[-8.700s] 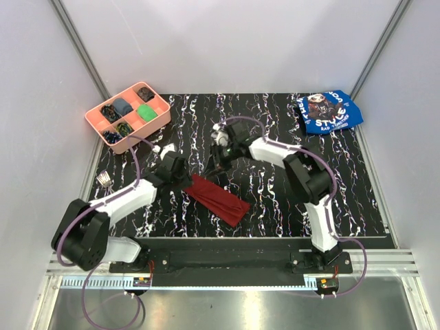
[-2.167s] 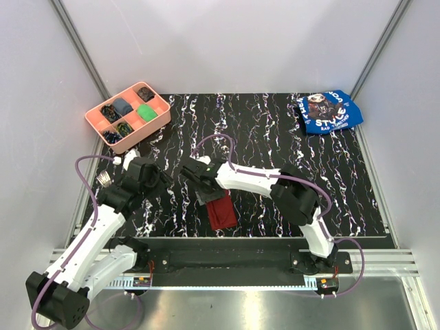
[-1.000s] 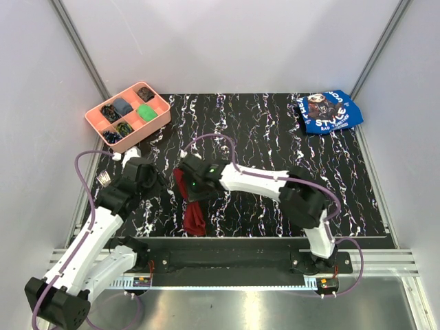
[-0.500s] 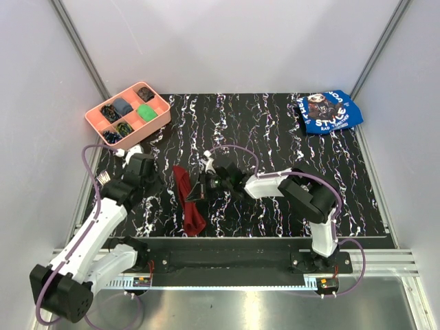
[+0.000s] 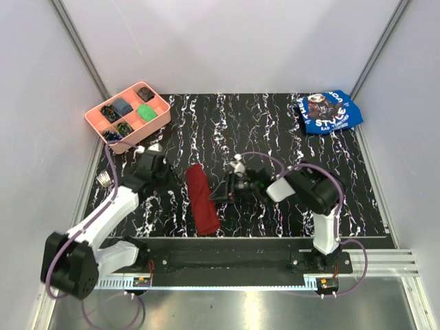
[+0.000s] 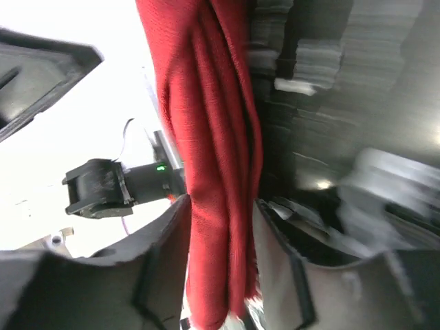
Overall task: Fold the napkin into a case and place the utensils inside
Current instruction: Turn over the smaller rectangle-folded napkin at the center of the board, then move the smaller rectangle folded napkin to the center of the board.
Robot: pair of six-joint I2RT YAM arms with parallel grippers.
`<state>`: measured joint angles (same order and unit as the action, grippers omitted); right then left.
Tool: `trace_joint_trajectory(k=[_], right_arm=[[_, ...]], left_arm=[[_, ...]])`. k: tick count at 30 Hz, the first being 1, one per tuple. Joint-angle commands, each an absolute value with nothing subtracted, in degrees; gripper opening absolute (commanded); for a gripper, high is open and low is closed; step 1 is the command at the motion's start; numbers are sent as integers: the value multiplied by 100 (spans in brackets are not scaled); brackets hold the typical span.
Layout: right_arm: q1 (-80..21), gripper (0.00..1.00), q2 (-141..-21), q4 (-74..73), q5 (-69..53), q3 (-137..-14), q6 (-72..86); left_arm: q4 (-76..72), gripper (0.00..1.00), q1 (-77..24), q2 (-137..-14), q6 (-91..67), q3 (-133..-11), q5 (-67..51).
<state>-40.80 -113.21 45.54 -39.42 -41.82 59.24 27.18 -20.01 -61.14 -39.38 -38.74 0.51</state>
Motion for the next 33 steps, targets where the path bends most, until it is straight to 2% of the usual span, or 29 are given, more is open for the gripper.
trace_joint_trajectory(k=[1, 2, 4, 6, 10, 13, 14, 18, 21, 26, 29, 31, 33], right_arm=[[-3324, 59, -10470, 2311, -4046, -4181, 4281], [-3331, 64, -9998, 1215, -3625, -4453, 3645], [-3453, 67, -9722, -1121, -2651, -5236, 2554], [-3541, 67, -9309, -1572, -2444, -5352, 2426], [-4243, 66, -8991, -1723, -2092, -5563, 2924], [-5060, 58, -9114, -1006, -2162, -5555, 3548], [-5341, 50, -9149, -793, -2145, -5511, 3681], [-5703, 32, -9272, 350, -2197, -5081, 4288], [-5844, 25, -9649, 501, -2408, -5045, 4298], [-5714, 26, -9774, 327, -1935, -4606, 4149], [-5178, 26, -9791, -217, -1811, -4456, 3833], [-4897, 26, -9721, -710, -1495, -4412, 3569], [-4510, 30, -9650, -1314, -936, -4621, 3219]], left_arm=[[1716, 40, -2205, -6687, -3840, -4034, -746], [1636, 40, -2250, -6758, -3876, -4069, -895], [1251, 40, -2276, -6969, -4024, -4034, -1176], [1021, 40, -2276, -7197, -4122, -4008, -1476], [1150, 38, -2268, -7532, -4131, -4262, -1354], [1493, 37, -2250, -7182, -4314, -4185, -696], [1546, 39, -2233, -6833, -4359, -4131, -355], [1818, 41, -2154, -6337, -4342, -4051, -220], [2030, 41, -2083, -6205, -4289, -4026, -325], [2065, 41, -1995, -6039, -4289, -3929, -448], [2205, 43, -1917, -5942, -4263, -3964, -387], [2390, 47, -1794, -5950, -4254, -4077, -422], [2888, 52, -1434, -6047, -4306, -4218, -326]])
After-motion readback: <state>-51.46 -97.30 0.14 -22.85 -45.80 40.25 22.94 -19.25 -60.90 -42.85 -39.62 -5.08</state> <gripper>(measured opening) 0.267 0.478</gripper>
